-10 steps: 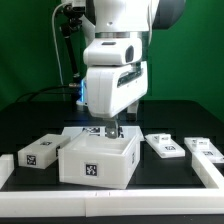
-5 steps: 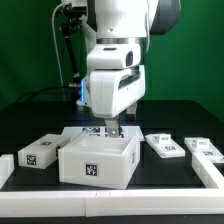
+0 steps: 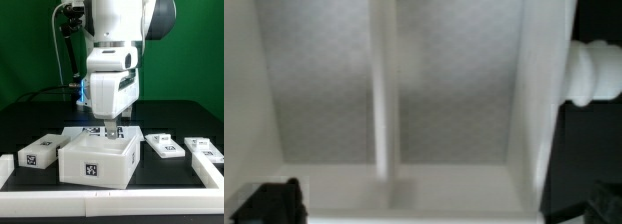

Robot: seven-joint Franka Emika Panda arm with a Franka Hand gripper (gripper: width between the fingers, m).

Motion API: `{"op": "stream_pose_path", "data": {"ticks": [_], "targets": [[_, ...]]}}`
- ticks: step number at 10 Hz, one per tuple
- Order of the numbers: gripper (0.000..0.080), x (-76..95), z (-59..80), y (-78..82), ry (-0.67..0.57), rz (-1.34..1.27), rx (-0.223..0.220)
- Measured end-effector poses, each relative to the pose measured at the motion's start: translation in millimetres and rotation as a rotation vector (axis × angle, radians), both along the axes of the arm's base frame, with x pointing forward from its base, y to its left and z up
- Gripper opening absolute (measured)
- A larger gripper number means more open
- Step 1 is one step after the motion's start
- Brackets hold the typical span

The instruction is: Assemble cabinet

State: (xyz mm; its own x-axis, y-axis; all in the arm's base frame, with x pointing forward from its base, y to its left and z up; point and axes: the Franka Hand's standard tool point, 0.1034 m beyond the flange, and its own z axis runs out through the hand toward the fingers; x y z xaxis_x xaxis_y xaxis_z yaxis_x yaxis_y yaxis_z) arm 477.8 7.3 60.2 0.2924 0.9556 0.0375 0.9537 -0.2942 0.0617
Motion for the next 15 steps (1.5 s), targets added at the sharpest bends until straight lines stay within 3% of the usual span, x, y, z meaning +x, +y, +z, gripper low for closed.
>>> {"op": "stream_pose_path", "data": {"ticks": [3,7,8,9,11,12,13,14,15], "targets": [[0.0798,-18.7,-17.0,6.7,0.019,-0.017,0.008],[0.0798,-24.2,-33.6,11.9,0.048,-0.039,0.016],[0.0676,-23.2,-36.0,11.1,0.051,-0.043,0.017],[0.0676,-21.9,-35.6,11.0,0.049,-0.049,0.017],[0.0402,-22.3,-35.8,11.0,0.050,-0.049,0.017],[0.0402,-22.3,-35.8,10.9,0.050,-0.049,0.017],[0.0201,-22.3,-35.8,10.9,0.050,-0.049,0.017],[0.0075,-22.3,-35.8,10.9,0.050,-0.049,0.017],[0.0075,-22.5,-35.9,10.8,0.050,-0.049,0.017]]}}
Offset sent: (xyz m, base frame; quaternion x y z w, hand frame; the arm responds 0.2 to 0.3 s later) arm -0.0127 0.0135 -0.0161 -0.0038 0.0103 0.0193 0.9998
